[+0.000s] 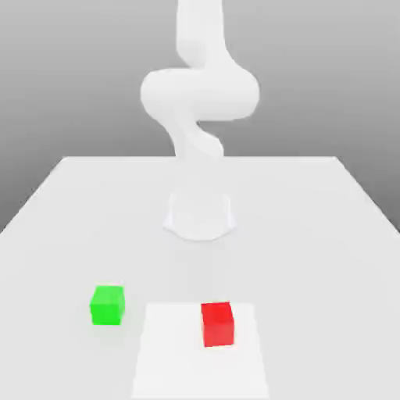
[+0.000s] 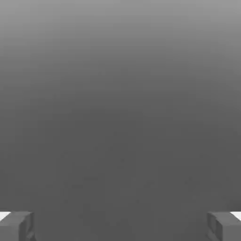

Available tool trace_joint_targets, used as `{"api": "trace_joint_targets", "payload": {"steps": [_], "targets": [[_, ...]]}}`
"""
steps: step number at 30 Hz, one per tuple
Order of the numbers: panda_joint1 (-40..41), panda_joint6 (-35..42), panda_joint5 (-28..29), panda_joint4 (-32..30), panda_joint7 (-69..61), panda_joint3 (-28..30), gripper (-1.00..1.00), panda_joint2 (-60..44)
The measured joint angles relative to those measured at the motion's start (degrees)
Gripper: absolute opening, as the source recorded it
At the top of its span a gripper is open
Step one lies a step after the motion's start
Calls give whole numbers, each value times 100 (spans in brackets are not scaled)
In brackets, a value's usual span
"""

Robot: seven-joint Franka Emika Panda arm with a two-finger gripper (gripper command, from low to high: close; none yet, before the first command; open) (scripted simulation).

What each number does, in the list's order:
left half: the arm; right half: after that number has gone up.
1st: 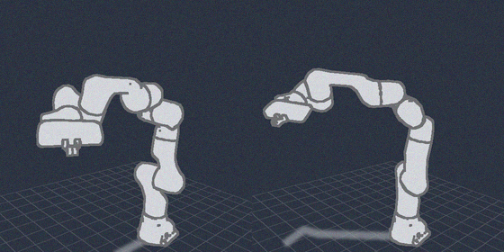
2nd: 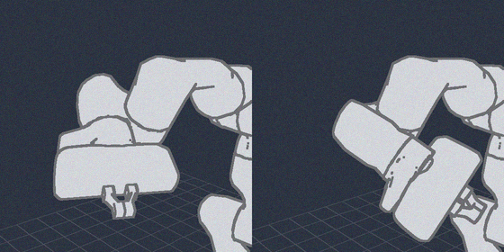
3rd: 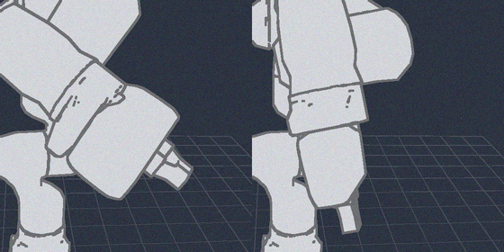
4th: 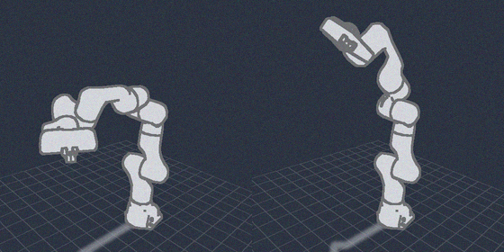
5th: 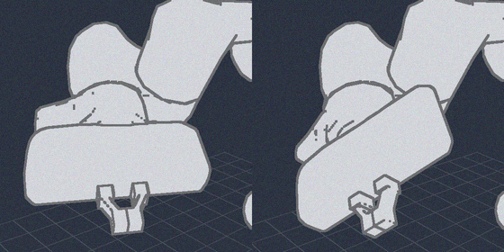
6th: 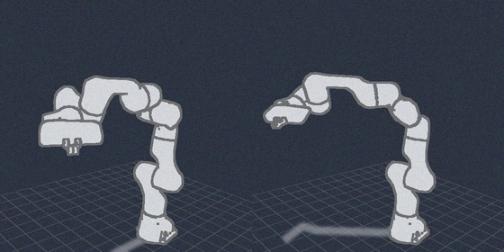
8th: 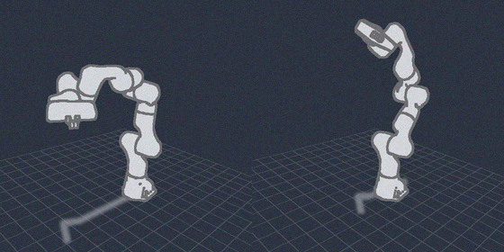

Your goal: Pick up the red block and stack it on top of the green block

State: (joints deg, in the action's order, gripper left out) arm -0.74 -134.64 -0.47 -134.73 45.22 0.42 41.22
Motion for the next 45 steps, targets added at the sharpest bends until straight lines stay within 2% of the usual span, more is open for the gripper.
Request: {"api": "trace_joint_targets", "payload": {"steps": [11, 18, 25, 26, 33, 39, 41, 45], "targets": [[-281, -1450, -194, -1445, -289, 30, 0, -2386], [-346, -2346, -40, -2339, -268, -52, 0, -3839], [-349, -3519, 68, -2342, -211, -47, 0, -5287], [-347, -3657, 67, -2320, -211, -49, -100, -5449], [-340, -3672, 87, -2318, -193, -56, -100, -5467], [-314, -2730, 65, -2477, -211, -86, -100, -4367], [-178, -2489, 130, -2545, -236, 114, -100, -4050], [692, -2157, 368, -2694, -310, 703, -100, -3554]]}}
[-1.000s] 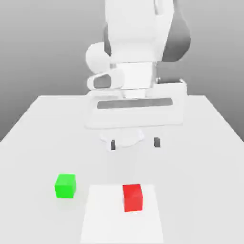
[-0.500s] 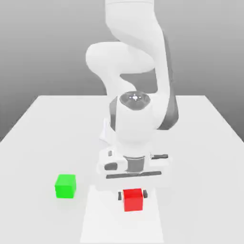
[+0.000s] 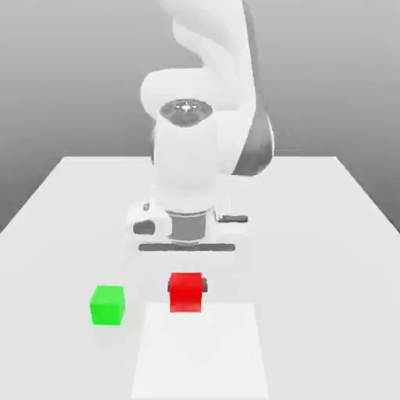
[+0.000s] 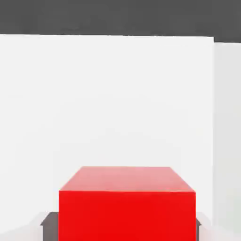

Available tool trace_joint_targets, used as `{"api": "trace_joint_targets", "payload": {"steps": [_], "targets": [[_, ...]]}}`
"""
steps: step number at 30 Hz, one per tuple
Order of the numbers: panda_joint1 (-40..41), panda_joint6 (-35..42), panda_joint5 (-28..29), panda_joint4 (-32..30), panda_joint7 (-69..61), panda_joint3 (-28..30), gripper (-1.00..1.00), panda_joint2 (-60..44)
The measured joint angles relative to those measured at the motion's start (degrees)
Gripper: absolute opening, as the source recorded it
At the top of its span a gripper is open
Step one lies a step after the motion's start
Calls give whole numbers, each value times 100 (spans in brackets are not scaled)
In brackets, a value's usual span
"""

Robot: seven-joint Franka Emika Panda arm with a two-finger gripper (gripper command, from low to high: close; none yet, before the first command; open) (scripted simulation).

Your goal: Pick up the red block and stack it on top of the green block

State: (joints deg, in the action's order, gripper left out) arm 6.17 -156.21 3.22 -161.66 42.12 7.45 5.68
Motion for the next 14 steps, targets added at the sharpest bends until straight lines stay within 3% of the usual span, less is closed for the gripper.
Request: {"api": "trace_joint_targets", "payload": {"steps": [5, 11, 12, 14], "targets": [[748, 171, 175, -156, -148, 671, -100, 326], [671, -824, -547, -128, -680, 702, -100, -724], [680, -974, -681, -124, -772, 656, 100, -887], [680, -974, -681, -124, -772, 656, 100, -887]]}}
